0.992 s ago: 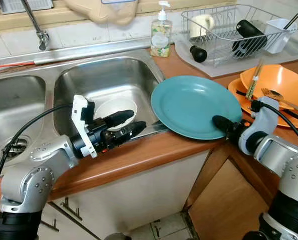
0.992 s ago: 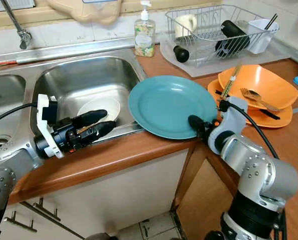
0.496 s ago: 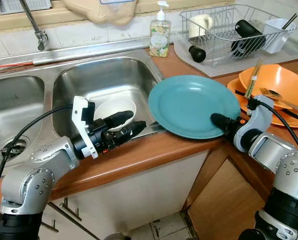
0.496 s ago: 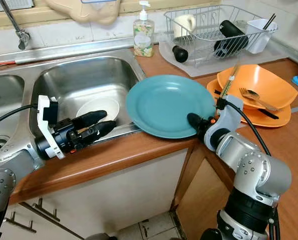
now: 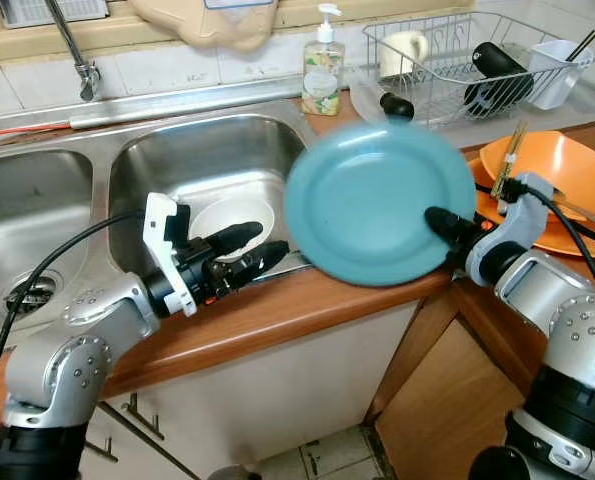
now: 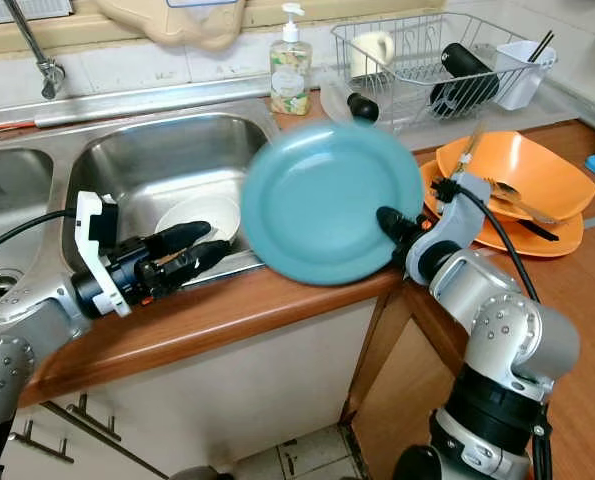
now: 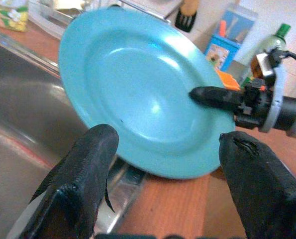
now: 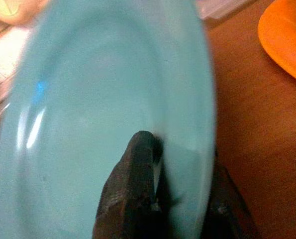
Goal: Kitchen organization
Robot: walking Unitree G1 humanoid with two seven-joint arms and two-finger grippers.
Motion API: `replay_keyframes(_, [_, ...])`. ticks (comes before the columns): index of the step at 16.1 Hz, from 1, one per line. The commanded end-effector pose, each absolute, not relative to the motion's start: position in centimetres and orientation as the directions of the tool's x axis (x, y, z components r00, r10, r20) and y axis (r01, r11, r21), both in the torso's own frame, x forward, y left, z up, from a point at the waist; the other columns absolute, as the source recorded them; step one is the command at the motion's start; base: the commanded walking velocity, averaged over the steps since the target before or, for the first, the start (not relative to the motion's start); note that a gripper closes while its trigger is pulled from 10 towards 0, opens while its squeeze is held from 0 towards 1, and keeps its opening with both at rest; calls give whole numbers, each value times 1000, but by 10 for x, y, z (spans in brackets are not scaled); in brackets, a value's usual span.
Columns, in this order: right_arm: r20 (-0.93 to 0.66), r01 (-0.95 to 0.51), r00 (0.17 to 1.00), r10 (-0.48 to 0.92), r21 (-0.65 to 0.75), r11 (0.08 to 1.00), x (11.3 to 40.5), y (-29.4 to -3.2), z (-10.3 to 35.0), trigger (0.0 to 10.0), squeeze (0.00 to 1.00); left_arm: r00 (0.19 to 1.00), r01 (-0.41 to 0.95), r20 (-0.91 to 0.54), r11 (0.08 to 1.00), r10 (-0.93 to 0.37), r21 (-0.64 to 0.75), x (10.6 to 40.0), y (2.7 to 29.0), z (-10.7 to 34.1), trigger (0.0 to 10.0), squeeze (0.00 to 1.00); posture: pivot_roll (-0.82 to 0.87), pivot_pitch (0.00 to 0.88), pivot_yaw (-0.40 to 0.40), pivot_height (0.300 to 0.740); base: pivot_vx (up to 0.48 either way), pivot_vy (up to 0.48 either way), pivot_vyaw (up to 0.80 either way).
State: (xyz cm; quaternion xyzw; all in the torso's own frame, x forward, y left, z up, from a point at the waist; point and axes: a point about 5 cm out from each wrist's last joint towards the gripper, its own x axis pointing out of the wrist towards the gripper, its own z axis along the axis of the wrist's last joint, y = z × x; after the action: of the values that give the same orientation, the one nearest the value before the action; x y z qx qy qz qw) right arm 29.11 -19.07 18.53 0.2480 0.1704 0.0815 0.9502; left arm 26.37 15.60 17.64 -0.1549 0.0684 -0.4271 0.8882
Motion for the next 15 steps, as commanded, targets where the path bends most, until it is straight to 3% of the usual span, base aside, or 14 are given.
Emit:
replay_keyframes(1, [-290,-53,929,230,510,859,293,-191,185,0,0,665,714,20,627,-747,-312,269,163,181,10000,0,-83,0,35,740,0,0,0])
replay_keyframes(2, [-249,-83,937,244,522,849,296,-189,191,0,0,712,671,33,666,-702,-326,276,167,182,10000,0,-82,0,33,740,0,0,0])
replay_keyframes(3, [-137,-161,952,275,540,826,300,-184,207,0,0,769,612,60,704,-637,-361,288,172,186,10000,1000,-82,0,33,740,0,0,0])
replay_keyframes(6, [-15,-265,945,327,554,789,301,-176,228,0,0,763,619,66,697,-643,-362,296,170,188,10000,1000,-79,0,34,740,0,0,0])
replay_keyframes(7, [34,-314,934,357,557,769,301,-172,235,0,0,758,620,83,677,-646,-396,300,169,189,10000,557,-79,0,34,740,0,0,0])
replay_keyframes(8, [89,-379,913,399,550,744,299,-165,244,0,0,747,626,113,637,-655,-449,304,167,189,10000,0,-81,0,42,740,0,0,0])
replay_keyframes(13, [170,-485,860,481,565,668,294,-150,254,0,0,682,676,196,504,-705,-537,314,155,189,10000,0,-79,0,46,740,0,0,0])
replay_keyframes(14, [175,-489,857,484,573,658,294,-149,254,0,0,665,691,211,483,-716,-538,314,153,190,4431,0,-80,0,47,740,0,0,0])
replay_keyframes(15, [175,-491,855,488,576,654,294,-149,253,0,0,634,719,251,437,-731,-541,314,150,193,0,0,-81,0,49,740,0,0,0])
